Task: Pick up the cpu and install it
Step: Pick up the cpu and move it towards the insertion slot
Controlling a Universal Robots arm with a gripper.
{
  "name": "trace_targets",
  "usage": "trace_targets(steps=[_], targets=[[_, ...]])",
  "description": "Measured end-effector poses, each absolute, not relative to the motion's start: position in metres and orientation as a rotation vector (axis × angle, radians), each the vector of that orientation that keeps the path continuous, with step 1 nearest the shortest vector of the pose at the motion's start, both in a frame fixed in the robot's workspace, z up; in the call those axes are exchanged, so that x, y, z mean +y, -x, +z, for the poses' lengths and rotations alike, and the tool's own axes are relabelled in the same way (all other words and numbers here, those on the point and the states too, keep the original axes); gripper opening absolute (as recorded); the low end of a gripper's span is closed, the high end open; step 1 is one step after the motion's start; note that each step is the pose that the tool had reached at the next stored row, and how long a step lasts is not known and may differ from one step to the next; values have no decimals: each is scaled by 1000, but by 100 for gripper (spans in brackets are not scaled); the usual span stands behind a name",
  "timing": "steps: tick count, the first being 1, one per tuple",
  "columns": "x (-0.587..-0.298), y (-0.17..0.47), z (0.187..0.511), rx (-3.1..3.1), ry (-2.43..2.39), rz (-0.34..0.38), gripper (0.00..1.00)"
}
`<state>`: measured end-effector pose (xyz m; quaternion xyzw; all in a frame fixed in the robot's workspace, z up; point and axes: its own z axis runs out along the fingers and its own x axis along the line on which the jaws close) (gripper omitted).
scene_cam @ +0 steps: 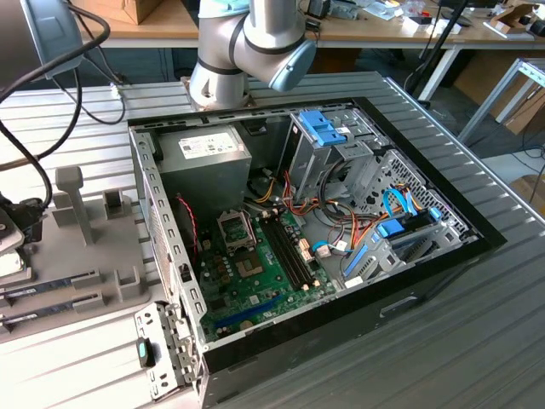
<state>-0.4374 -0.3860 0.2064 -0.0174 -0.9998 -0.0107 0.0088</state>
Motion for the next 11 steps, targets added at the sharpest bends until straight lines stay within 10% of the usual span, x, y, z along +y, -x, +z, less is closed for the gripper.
trace_targets(steps=[11], targets=[[-386,432,198,-3124,-23,-16,60]])
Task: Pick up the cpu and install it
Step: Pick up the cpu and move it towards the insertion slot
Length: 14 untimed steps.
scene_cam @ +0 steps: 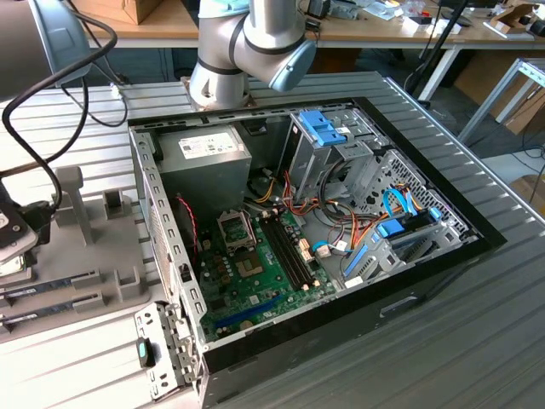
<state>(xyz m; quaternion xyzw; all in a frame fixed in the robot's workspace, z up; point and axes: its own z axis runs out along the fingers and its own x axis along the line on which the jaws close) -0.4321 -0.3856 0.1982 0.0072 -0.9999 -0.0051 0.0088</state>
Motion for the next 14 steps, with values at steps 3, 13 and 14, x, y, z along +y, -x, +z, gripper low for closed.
trace_targets(steps=[3,13,14], targets=[[-385,432,198,-3123,-34,-16,60],[-379,436,193,-3123,-56,-16,60],[-379,437,192,-3123,-56,-16,60]])
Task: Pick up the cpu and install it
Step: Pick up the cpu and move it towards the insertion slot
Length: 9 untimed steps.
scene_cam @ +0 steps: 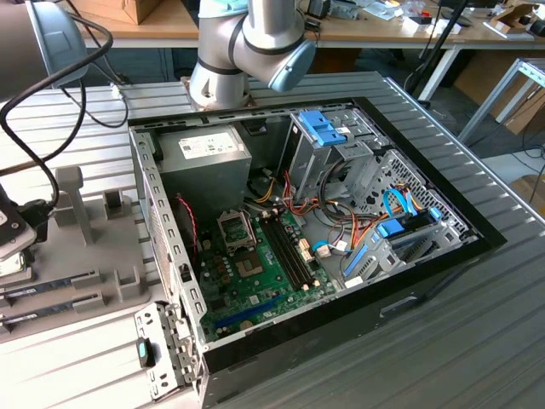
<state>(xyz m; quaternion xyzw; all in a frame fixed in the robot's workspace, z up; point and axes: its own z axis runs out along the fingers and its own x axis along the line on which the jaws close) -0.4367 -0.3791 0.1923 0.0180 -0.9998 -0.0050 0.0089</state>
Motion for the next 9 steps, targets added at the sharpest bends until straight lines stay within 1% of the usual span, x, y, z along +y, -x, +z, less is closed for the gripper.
trace_targets(steps=[9], targets=[[-379,437,186,-3123,-56,-16,60]])
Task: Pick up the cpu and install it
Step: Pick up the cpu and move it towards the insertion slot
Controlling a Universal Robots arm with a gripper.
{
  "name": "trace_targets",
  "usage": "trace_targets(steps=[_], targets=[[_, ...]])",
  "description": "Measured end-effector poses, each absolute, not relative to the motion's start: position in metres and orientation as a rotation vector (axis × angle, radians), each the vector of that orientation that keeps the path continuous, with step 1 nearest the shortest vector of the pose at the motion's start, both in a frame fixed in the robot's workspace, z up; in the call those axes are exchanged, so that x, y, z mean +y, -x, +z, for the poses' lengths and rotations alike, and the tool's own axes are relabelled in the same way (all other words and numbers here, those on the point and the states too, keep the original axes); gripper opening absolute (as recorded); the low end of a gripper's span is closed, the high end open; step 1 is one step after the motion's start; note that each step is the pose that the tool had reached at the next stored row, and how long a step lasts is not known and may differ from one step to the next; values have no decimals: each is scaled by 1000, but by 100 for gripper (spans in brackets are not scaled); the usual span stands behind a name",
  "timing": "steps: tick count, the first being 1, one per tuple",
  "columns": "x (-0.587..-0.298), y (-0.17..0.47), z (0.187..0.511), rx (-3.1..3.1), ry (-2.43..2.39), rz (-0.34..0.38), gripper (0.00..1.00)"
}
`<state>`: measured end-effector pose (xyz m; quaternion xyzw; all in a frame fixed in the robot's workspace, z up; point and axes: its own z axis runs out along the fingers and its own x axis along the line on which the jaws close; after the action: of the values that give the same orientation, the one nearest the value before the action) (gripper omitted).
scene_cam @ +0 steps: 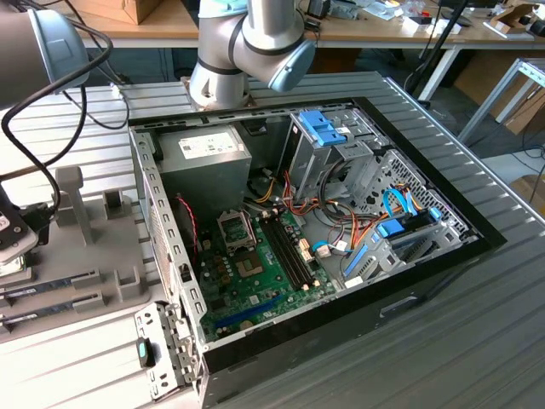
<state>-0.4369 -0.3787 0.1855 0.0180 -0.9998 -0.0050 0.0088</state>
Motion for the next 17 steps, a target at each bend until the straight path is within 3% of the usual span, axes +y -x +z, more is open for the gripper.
trace_targets(steps=[11,17], targets=[[-378,439,188,-3125,-56,-7,60],[-378,439,188,-3125,-57,-58,60]])
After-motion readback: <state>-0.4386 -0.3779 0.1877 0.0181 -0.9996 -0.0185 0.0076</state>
